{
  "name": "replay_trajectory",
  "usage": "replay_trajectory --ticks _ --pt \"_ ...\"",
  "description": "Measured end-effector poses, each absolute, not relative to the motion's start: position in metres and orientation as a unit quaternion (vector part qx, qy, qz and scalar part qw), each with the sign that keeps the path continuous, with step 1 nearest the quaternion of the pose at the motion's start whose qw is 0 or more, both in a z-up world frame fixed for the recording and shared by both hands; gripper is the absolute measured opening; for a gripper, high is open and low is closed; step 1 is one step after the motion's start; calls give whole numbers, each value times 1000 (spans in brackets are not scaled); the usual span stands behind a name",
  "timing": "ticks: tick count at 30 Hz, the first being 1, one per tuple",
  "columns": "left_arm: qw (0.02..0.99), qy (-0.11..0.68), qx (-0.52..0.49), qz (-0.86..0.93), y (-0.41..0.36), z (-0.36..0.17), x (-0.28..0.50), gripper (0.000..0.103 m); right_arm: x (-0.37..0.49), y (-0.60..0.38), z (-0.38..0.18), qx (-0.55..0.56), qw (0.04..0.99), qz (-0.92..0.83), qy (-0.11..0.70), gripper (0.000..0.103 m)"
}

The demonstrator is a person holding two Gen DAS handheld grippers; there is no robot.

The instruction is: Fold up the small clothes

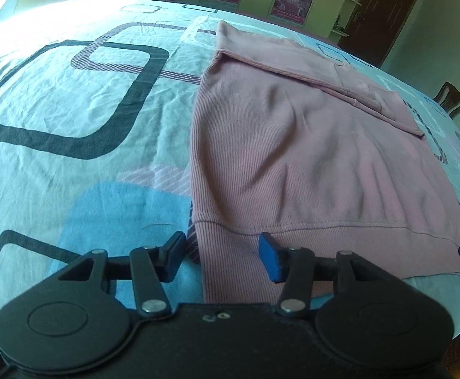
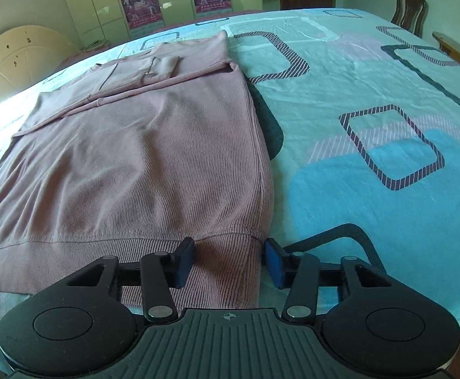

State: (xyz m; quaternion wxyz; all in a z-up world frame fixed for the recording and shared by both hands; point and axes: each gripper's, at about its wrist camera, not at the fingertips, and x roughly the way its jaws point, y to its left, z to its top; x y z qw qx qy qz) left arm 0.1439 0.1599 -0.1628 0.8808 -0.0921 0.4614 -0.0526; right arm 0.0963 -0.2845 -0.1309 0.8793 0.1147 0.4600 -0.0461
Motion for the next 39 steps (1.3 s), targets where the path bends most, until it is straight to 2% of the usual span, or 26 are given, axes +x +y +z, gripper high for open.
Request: replay_trajectory --ticks 3,6,8,10,20,22,23,32,39 --pt "876 465 -115 -63 159 -164 142 47 96 -285 -131 118 877 -46 464 36" --pt "875 464 -119 -74 157 -166 142 38 95 -285 -132 124 876 -44 464 28" --pt "874 463 -126 -79 161 -167 143 19 95 -285 -131 127 875 -40 465 23" --pt "869 466 -143 -87 165 -167 146 11 95 -284 -130 126 875 -39 466 18" --pt "875 453 -136 -105 163 -158 150 8 98 -285 -129 132 864 -38 484 18" --pt "880 443 -125 -114 160 -151 152 8 101 -286 -126 134 862 -26 488 11" --pt "882 440 -122 -117 160 -148 153 8 102 -285 -124 133 862 -21 488 11" --pt "900 392 -139 -134 155 -111 185 8 127 -289 -86 177 879 23 442 10" --pt "920 336 -153 -131 149 -76 243 8 189 -307 -48 224 894 42 385 10"
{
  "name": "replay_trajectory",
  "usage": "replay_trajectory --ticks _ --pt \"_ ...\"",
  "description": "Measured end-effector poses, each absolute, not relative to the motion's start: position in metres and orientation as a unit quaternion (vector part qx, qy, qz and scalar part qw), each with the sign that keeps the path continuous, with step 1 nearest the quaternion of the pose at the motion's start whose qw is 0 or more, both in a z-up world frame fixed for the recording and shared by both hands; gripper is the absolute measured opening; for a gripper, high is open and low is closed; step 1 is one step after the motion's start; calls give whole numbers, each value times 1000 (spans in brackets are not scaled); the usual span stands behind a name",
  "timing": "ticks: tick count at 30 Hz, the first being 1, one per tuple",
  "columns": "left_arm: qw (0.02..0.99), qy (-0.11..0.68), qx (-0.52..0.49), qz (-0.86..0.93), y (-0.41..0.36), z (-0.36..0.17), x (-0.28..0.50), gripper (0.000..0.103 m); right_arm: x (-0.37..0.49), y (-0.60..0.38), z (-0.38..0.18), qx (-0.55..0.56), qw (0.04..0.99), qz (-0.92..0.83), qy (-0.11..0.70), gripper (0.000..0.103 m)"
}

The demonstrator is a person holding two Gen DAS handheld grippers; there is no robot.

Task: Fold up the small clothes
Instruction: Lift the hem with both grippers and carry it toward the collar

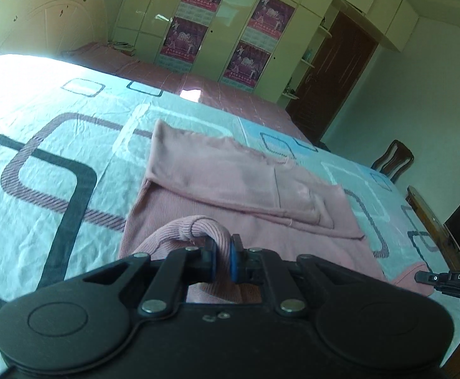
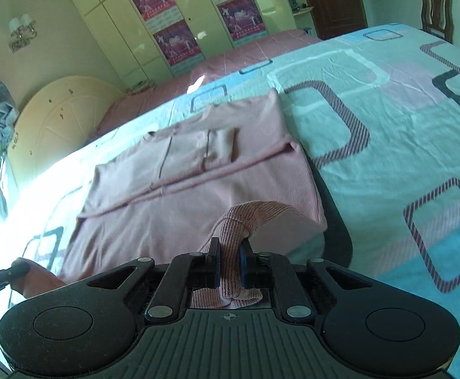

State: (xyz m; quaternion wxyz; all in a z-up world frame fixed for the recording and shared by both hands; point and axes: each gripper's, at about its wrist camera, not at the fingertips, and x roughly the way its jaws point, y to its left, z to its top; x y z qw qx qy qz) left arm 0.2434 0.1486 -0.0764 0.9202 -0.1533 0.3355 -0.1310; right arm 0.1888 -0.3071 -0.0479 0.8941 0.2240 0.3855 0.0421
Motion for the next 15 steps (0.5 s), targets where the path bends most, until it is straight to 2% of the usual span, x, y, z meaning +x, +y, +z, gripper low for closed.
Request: replay_trajectory --ticks 7,15 --pt "940 289 -140 -114 138 -54 308 8 265 -319 -30 232 903 49 359 10" --pt "944 284 -146 -88 124 -58 393 8 356 -337 -35 262 900 39 346 10"
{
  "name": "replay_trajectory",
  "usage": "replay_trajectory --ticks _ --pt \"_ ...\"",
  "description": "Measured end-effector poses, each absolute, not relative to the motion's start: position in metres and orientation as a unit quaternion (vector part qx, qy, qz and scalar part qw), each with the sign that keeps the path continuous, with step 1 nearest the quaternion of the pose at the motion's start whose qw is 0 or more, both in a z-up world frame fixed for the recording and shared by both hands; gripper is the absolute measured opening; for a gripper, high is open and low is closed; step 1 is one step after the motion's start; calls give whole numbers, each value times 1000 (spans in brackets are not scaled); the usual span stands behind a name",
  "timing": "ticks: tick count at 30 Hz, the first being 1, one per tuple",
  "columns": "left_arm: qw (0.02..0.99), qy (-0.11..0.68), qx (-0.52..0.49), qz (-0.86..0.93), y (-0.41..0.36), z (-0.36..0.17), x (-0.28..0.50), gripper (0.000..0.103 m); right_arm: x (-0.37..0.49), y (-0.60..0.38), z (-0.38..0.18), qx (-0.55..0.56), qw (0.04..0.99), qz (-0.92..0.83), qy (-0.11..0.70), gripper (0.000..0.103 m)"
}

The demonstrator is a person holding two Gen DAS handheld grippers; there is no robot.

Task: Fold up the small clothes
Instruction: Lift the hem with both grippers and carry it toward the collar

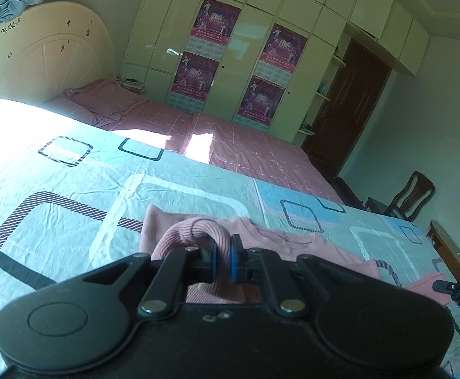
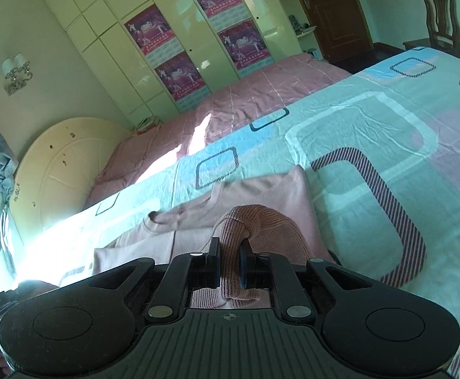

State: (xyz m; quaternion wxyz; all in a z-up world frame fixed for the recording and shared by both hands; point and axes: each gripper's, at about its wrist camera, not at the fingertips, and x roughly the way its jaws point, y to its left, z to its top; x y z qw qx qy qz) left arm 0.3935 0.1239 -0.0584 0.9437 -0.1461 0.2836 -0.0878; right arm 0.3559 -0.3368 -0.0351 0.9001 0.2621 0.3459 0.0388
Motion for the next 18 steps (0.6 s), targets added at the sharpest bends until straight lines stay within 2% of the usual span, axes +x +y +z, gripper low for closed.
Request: replay_trajectory --ticks 12,18 --pt "933 341 -108 -28 100 -105 497 9 470 -359 -100 316 862 -1 396 10" --pt "929 365 -59 -4 97 -124 523 25 494 -372 -128 334 842 -26 423 13"
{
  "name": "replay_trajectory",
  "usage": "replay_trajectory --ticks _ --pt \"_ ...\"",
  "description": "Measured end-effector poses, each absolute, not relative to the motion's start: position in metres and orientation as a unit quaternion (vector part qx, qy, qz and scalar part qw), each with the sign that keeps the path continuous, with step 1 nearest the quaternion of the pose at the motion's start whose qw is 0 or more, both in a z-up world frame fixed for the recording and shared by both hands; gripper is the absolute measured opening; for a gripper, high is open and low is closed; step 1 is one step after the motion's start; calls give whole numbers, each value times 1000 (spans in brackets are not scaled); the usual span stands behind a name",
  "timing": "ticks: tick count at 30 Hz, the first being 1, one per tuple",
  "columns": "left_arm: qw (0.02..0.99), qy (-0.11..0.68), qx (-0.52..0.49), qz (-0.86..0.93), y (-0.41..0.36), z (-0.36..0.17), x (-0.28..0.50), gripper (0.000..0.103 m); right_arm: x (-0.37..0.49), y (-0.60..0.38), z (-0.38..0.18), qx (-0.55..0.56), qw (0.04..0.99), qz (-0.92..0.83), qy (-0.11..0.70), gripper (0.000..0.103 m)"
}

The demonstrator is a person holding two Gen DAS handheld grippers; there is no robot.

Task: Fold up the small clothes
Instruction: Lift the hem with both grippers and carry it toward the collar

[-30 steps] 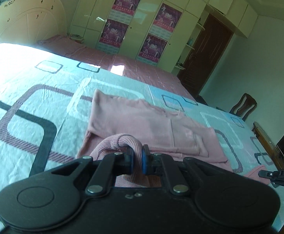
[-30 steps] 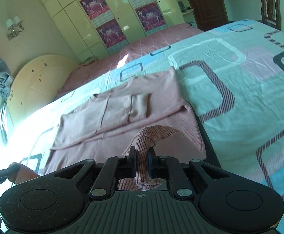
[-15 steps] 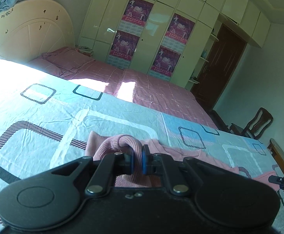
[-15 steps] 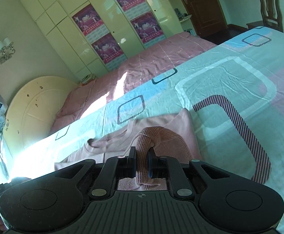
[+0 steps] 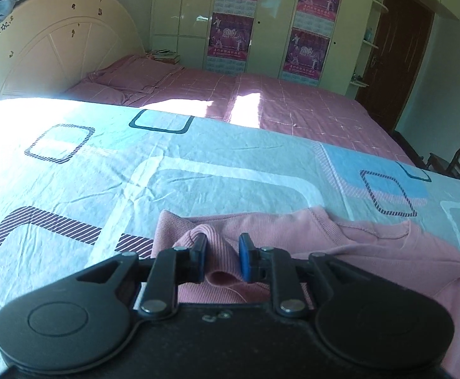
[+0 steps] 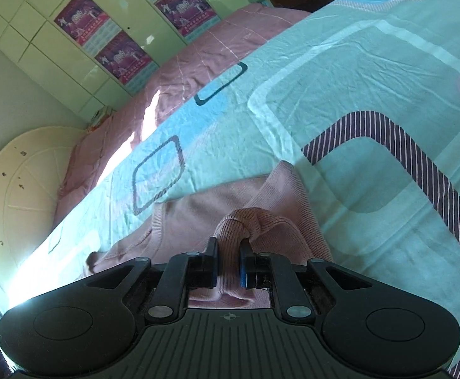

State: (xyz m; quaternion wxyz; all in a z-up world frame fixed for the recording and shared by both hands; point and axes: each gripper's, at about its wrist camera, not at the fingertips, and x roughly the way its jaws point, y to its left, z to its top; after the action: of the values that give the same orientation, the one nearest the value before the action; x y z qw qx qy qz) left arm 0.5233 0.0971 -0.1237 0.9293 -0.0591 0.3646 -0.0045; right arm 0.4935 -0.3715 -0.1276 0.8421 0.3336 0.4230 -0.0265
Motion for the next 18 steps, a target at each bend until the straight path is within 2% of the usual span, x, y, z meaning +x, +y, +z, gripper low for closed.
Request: replay_trajectory --ticks 1,2,3,4,6,12,18 --pt "930 361 -64 -1 101 -124 523 40 494 -374 -128 338 841 -27 421 22" --pt "933 354 -71 7 107 -121 521 57 495 -375 -127 333 846 -28 415 27" --pt "935 346 -73 11 111 -119 519 60 495 -377 -124 322 854 -28 407 34" --pt "938 338 -72 12 117 -114 516 60 495 -378 -120 311 862 -33 399 46" --pt "940 334 -70 10 127 -109 516 60 495 -382 -114 293 874 -36 387 56" --pt "937 346 -49 -31 138 -113 516 60 498 -384 -111 260 893 12 368 56" --pt "923 375 -9 -81 109 -140 536 60 514 -366 -128 211 894 48 392 56"
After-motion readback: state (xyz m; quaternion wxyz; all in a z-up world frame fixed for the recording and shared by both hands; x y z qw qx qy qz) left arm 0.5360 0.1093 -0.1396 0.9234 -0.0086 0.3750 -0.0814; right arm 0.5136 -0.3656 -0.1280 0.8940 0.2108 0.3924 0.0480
